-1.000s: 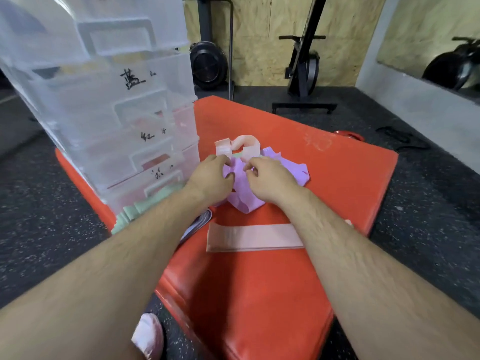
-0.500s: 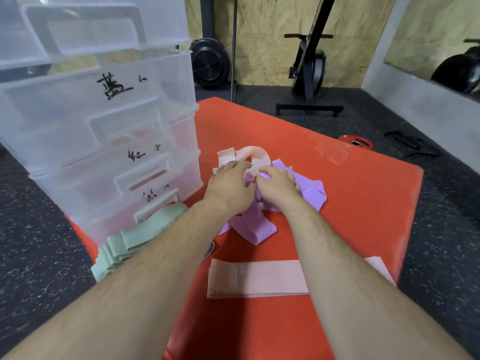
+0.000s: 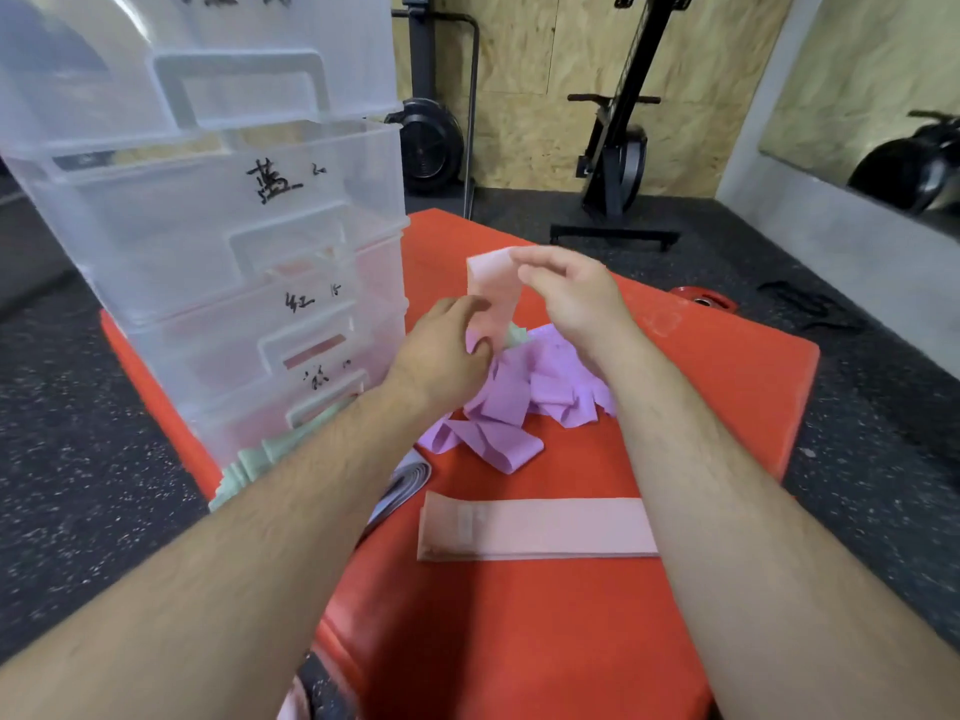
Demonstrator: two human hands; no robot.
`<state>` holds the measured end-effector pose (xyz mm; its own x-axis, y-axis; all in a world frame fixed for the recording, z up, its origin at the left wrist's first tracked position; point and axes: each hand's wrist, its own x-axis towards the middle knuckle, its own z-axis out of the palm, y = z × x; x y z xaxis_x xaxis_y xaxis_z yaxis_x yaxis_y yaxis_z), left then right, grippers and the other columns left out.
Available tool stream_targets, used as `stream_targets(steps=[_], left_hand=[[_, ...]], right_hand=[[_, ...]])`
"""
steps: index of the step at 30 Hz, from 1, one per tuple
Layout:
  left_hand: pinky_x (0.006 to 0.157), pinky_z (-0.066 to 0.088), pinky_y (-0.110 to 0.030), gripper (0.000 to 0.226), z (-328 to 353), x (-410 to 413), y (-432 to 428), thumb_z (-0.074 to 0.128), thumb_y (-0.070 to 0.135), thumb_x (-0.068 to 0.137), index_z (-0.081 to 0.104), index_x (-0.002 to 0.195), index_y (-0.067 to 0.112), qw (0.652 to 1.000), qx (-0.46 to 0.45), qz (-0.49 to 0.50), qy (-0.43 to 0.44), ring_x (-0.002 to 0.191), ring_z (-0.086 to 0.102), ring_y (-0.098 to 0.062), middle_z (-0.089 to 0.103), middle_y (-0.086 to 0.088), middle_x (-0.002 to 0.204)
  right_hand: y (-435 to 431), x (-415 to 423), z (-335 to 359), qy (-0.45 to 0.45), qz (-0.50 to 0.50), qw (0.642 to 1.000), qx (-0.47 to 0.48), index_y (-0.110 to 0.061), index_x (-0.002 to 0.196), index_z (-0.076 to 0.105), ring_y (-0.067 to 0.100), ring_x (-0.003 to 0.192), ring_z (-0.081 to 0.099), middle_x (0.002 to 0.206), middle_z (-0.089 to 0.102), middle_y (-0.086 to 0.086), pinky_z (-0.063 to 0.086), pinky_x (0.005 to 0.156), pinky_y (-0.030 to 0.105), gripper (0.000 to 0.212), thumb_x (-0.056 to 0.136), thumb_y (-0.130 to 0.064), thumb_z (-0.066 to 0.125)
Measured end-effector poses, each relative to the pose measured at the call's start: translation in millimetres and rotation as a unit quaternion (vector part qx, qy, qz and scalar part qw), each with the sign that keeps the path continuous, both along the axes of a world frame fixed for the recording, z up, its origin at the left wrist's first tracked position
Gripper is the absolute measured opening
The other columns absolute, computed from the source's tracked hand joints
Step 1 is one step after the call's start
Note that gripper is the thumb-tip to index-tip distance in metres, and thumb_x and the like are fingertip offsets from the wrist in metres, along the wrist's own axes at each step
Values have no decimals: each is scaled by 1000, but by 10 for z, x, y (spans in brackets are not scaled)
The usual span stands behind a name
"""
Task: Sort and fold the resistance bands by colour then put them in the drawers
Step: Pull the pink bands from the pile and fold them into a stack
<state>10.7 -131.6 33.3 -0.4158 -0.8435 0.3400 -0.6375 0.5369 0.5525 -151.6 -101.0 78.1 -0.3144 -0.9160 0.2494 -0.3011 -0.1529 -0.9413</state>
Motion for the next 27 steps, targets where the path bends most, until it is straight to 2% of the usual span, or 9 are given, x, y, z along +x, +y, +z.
stream_targets(steps=[2, 5, 8, 10, 16, 21, 23, 25, 27], left_hand=[[105, 38, -30, 47, 78, 34, 86, 57, 19, 91, 51, 138, 22, 999, -3, 5, 36, 126, 49, -19, 52, -2, 137], [105, 43, -31, 46, 212, 36, 248, 62, 19, 89, 51, 134, 22, 991, 14, -13, 132, 122, 53, -14, 55, 3, 132], [97, 48, -24, 46, 351, -19, 460, 73, 21, 86, 50, 127, 20, 963, 78, -54, 254, 112, 58, -8, 59, 7, 123], [92, 51, -27, 48, 384, -63, 581, 78, 24, 83, 49, 122, 24, 945, 113, -60, 301, 111, 59, -8, 60, 7, 121], [85, 50, -33, 30, 525, -73, 978, 74, 26, 88, 64, 116, 20, 891, 261, -156, 338, 100, 68, -13, 73, -1, 109], [79, 50, -36, 27, 678, -131, 1276, 56, 21, 96, 61, 121, 14, 827, 327, -227, 397, 88, 69, -20, 72, -6, 106], [83, 52, -40, 33, 714, -154, 1359, 46, 26, 102, 58, 129, 10, 806, 355, -243, 406, 86, 67, -25, 69, -16, 114], [94, 50, -45, 43, 726, -164, 1418, 38, 38, 105, 56, 136, 14, 797, 376, -269, 390, 95, 67, -30, 67, -21, 122], [100, 48, -46, 44, 730, -156, 1461, 33, 43, 106, 54, 140, 22, 798, 367, -297, 374, 106, 65, -36, 67, -22, 122]], right_hand=[[168, -16, 210, -54, 23, 998, -29, -25, 107, 75, 6, 97, 64, 110, 73, -8, 51, 82, 20, 25, 96, -9, 60], [457, -66, 487, -123, 60, 988, -70, -23, 107, 75, 17, 114, 67, 116, 73, 0, 49, 82, 26, 26, 96, -7, 57], [775, -68, 717, -147, 103, 979, -98, -21, 114, 72, 17, 111, 66, 121, 72, 6, 46, 84, 29, 26, 96, -12, 57], [981, -46, 833, -154, 127, 973, -115, -20, 117, 71, 16, 108, 64, 118, 71, 4, 45, 85, 30, 26, 96, -13, 57], [1472, -66, 987, -140, 139, 972, -126, -13, 130, 64, 21, 109, 62, 127, 69, 10, 48, 85, 31, 34, 97, -14, 57], [1791, -176, 934, -141, 131, 977, -88, -9, 131, 64, 20, 99, 66, 115, 71, 9, 48, 73, 26, 32, 100, -10, 54], [1898, -223, 870, -133, 135, 980, -67, -6, 130, 64, 21, 99, 66, 116, 70, 11, 46, 69, 26, 32, 100, -11, 54], [1986, -257, 812, -127, 142, 980, -49, -4, 130, 64, 23, 100, 65, 117, 69, 13, 46, 68, 25, 32, 100, -11, 53], [2047, -278, 782, -120, 149, 981, -36, -5, 129, 65, 24, 101, 66, 117, 70, 15, 47, 69, 25, 31, 101, -11, 52]])
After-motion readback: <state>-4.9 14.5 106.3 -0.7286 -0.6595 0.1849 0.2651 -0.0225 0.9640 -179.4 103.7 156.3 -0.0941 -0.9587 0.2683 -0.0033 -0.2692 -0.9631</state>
